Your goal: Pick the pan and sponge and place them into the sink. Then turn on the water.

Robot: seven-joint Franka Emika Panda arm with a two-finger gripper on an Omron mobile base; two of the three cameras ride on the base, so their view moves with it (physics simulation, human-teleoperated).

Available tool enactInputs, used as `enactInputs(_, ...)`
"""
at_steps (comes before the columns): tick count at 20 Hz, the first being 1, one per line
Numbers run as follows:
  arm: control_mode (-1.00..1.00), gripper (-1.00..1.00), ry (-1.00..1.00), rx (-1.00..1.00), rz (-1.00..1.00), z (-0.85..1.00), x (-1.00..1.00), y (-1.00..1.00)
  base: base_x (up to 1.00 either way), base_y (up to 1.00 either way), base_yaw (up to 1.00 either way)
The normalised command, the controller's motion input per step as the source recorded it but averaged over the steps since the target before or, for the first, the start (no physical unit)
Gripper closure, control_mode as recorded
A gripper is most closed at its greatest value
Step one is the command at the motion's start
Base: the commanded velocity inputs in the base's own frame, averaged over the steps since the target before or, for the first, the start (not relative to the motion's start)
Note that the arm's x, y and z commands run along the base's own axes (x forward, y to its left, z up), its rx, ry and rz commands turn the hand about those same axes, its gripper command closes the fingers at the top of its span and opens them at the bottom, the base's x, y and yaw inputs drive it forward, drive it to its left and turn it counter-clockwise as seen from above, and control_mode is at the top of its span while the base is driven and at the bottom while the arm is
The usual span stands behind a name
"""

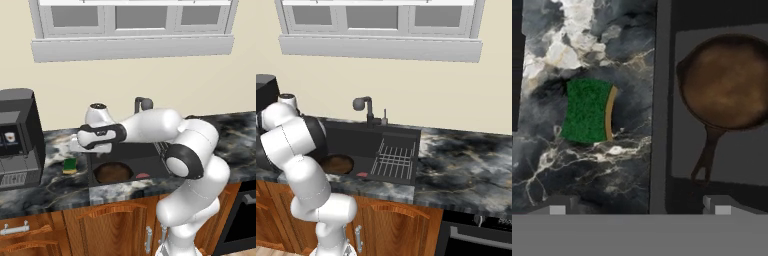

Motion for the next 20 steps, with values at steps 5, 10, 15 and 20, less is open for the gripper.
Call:
enactInputs(5,-1.00,-1.00,-0.12,-0.06,0.11,-0.01,-0.01,0.29,0.00,0.00,0.00)
enactInputs(10,-1.00,-1.00,-0.10,-0.01,0.09,-0.01,0.00,0.23,0.00,0.00,0.00)
enactInputs(15,-1.00,-1.00,-0.03,-0.01,0.05,-0.02,0.09,0.13,0.00,0.00,0.00)
enactInputs(20,-1.00,-1.00,0.00,-0.05,0.00,-0.02,0.09,0.12,0.00,0.00,0.00)
